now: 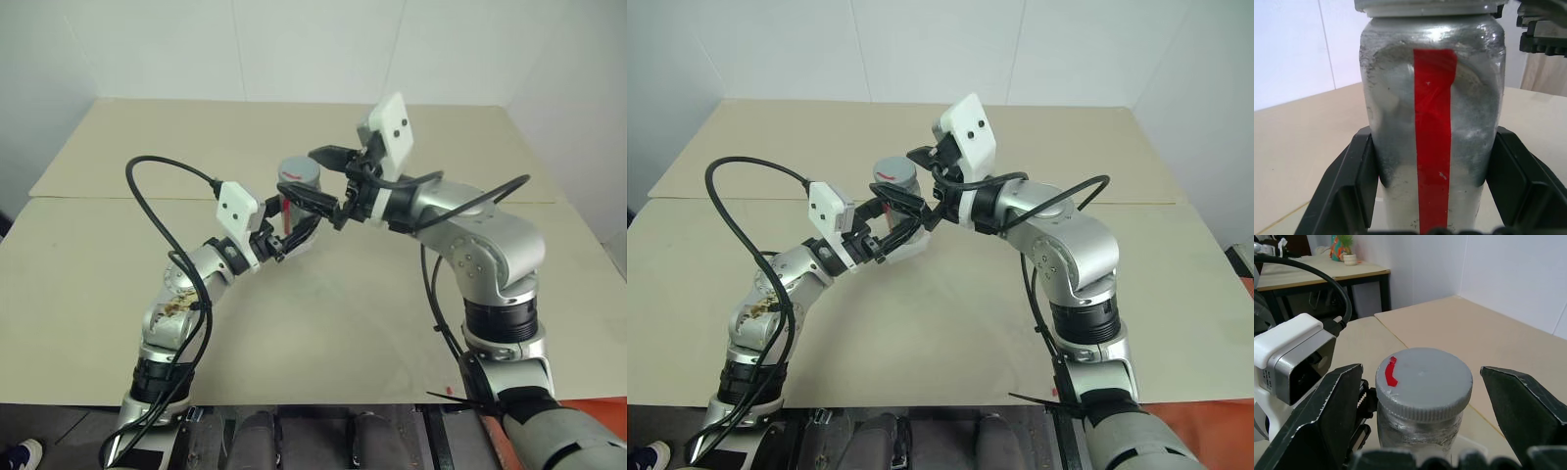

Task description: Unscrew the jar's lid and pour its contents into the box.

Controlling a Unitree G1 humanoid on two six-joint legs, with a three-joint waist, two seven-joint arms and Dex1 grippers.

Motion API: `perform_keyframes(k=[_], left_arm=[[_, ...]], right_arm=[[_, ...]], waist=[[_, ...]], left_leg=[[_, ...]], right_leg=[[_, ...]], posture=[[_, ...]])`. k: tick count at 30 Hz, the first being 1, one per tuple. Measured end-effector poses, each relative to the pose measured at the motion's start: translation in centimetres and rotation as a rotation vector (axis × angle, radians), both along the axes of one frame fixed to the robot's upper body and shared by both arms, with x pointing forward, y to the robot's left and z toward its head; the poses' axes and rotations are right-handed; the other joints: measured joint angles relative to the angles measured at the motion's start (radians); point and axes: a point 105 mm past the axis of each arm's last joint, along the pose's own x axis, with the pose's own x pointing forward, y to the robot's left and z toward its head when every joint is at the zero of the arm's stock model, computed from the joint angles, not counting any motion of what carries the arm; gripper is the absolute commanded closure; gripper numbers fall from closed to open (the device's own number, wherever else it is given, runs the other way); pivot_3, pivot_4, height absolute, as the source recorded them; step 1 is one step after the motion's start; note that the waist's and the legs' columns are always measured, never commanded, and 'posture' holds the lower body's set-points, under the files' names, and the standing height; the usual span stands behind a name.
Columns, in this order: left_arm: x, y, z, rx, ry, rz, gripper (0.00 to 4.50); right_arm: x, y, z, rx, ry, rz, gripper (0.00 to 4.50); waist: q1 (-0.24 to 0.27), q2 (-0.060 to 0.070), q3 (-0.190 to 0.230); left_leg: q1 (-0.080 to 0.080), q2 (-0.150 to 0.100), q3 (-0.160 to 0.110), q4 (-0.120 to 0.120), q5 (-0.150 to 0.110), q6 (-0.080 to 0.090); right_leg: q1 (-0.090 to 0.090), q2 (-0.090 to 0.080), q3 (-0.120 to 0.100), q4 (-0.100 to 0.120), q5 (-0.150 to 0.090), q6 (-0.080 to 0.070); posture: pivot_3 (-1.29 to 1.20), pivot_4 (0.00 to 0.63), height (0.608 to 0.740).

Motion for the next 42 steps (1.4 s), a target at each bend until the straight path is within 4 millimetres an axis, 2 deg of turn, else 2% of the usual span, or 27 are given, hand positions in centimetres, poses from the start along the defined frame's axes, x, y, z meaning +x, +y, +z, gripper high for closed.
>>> perform_keyframes(k=[3, 4, 6, 9, 10, 21, 26, 30, 34, 38, 42], left_arm=[[0.0, 0.0, 0.0, 0.0, 0.001, 0.0, 1.76], [0.0, 0.0, -0.1, 0.0, 0.002, 0.001, 1.76], [0.0, 0.0, -0.1, 0.0, 0.004, 0.001, 1.76], [0.0, 0.0, -0.1, 0.0, 0.003, 0.003, 1.76], [0.0, 0.0, -0.1, -0.001, 0.004, 0.006, 1.76], [0.0, 0.2, -0.1, 0.007, 0.003, 0.006, 1.76], [-0.2, 0.8, -0.5, 0.03, -0.003, -0.002, 1.76], [-0.5, 1.2, -3.1, 0.034, 0.09, -0.039, 1.76], [-1.0, 1.2, -3.5, 0.04, 0.096, -0.092, 1.76], [-1.2, 1.5, -3.4, 0.052, 0.082, -0.118, 1.76], [-1.0, 3.0, -3.0, 0.061, 0.082, -0.11, 1.76]], right_arm=[[0.1, 0.1, 0.0, 0.0, 0.002, 0.001, 0.04], [0.1, 0.1, 0.1, 0.0, 0.0, 0.002, 0.21], [0.1, 0.2, 0.2, 0.003, -0.003, 0.004, 0.6], [0.2, 0.4, 0.2, 0.007, 0.003, 0.003, 1.59], [0.2, 0.4, 0.2, 0.007, 0.005, 0.004, 1.75], [0.2, 0.4, 0.2, 0.008, 0.006, 0.009, 1.74], [0.3, 0.6, 0.1, 0.006, 0.017, 0.024, 1.74], [0.2, 0.3, 2.3, 0.016, -0.056, 0.012, 1.74], [0.2, 0.2, 2.5, 0.018, -0.065, 0.013, 1.74], [0.5, -0.5, 3.1, 0.013, -0.086, -0.01, 1.74], [1.5, -2.0, 3.2, 0.006, -0.099, -0.081, 1.74]], waist=[[0.0, 0.0, 0.0], [0.0, 0.0, 0.0], [0.0, 0.0, 0.0], [0.0, 0.0, 0.0], [0.0, 0.0, 0.0], [0.0, 0.0, 0.0], [-0.001, 0.0, 0.0], [-0.001, 0.0, 0.0], [0.0, 0.0, 0.0], [-0.001, 0.0, 0.0], [-0.001, 0.0, 0.0]], left_leg=[[0.0, 0.0, 0.0, 0.0, 0.0, 0.0], [0.0, 0.0, 0.0, 0.0, 0.0, 0.0], [0.0, 0.0, 0.0, 0.0, 0.0, 0.0], [0.0, 0.0, 0.0, 0.0, 0.0, 0.0], [0.0, 0.0, 0.0, 0.0, 0.0, 0.0], [0.0, 0.0, 0.0, 0.0, 0.0, 0.0], [0.0, 0.0, 0.0, 0.0, 0.0, 0.0], [0.0, 0.0, 0.0, 0.0, 0.0, 0.0], [0.0, 0.0, 0.001, 0.0, 0.0, 0.0], [0.0, 0.0, 0.002, 0.0, 0.0, 0.0], [0.0, 0.0, 0.002, 0.0, 0.0, 0.0]], right_leg=[[0.0, 0.0, 0.0, 0.0, 0.0, 0.0], [0.0, 0.0, 0.0, 0.0, 0.0, 0.0], [0.0, 0.0, 0.0, 0.0, 0.0, 0.0], [0.0, 0.0, 0.0, 0.0, 0.0, 0.0], [0.0, 0.0, 0.0, 0.0, 0.0, 0.0], [0.0, 0.0, 0.0, 0.0, 0.0, 0.0], [0.0, 0.0, 0.0, 0.0, 0.0, 0.0], [0.0, 0.0, 0.0, 0.0, 0.0, 0.0], [0.0, 0.0, 0.0, 0.0, 0.0, 0.0], [0.0, 0.0, 0.0, 0.0, 0.0, 0.0], [0.0, 0.0, 0.0, 0.0, 0.0, 0.0]], posture=[[0.0, 0.15, 0.74], [0.0, 0.15, 0.74], [0.0, 0.15, 0.74], [0.0, 0.15, 0.74], [0.0, 0.15, 0.74], [0.0, 0.15, 0.74], [0.0, 0.15, 0.74], [0.0, 0.15, 0.74], [0.0, 0.15, 0.74], [0.0, 0.15, 0.74], [0.0, 0.15, 0.74]])
